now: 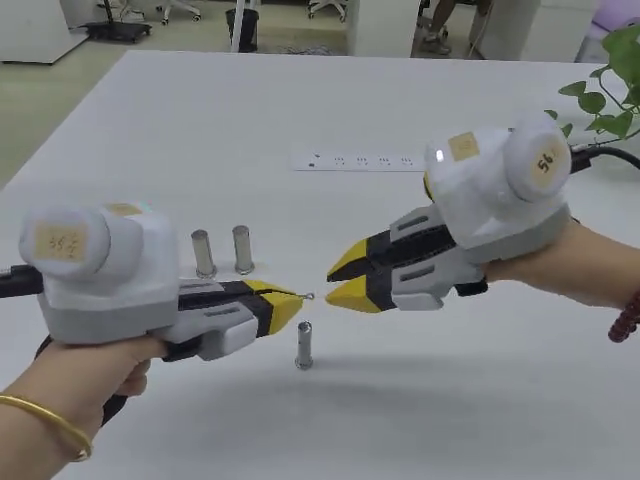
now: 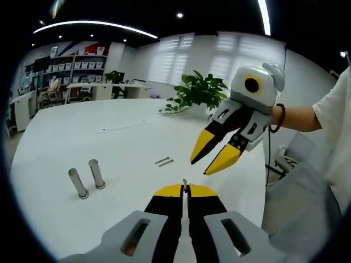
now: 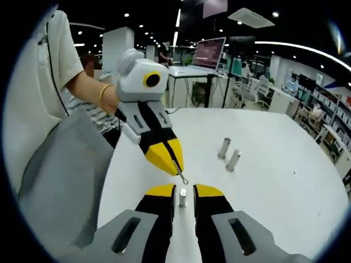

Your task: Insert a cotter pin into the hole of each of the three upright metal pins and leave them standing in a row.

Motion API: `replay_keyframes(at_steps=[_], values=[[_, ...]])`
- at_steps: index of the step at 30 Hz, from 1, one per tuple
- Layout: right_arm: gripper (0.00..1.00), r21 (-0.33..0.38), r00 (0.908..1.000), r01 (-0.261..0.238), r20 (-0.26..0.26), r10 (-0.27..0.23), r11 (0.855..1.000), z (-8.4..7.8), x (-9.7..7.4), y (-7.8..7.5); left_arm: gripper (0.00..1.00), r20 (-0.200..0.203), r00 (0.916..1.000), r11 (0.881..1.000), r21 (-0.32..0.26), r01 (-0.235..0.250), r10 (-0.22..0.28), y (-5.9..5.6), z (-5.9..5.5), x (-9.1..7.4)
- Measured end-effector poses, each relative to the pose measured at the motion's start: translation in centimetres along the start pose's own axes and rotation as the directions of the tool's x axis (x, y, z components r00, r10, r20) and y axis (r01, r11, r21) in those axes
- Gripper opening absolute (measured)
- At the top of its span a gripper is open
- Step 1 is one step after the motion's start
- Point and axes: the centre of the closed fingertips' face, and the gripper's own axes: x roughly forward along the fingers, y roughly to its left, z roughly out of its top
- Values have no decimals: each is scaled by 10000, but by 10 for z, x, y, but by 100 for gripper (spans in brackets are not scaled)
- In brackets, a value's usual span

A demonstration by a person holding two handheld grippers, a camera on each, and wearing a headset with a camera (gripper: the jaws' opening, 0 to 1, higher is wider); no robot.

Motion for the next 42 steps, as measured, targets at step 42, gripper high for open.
replay_keyframes(at_steps=[42], values=[[14, 2240, 9173, -3982, 1018, 3850, 8895, -17, -12, 68, 0, -562, 9509, 9031, 3005, 3069, -3045, -70, -10, -12]])
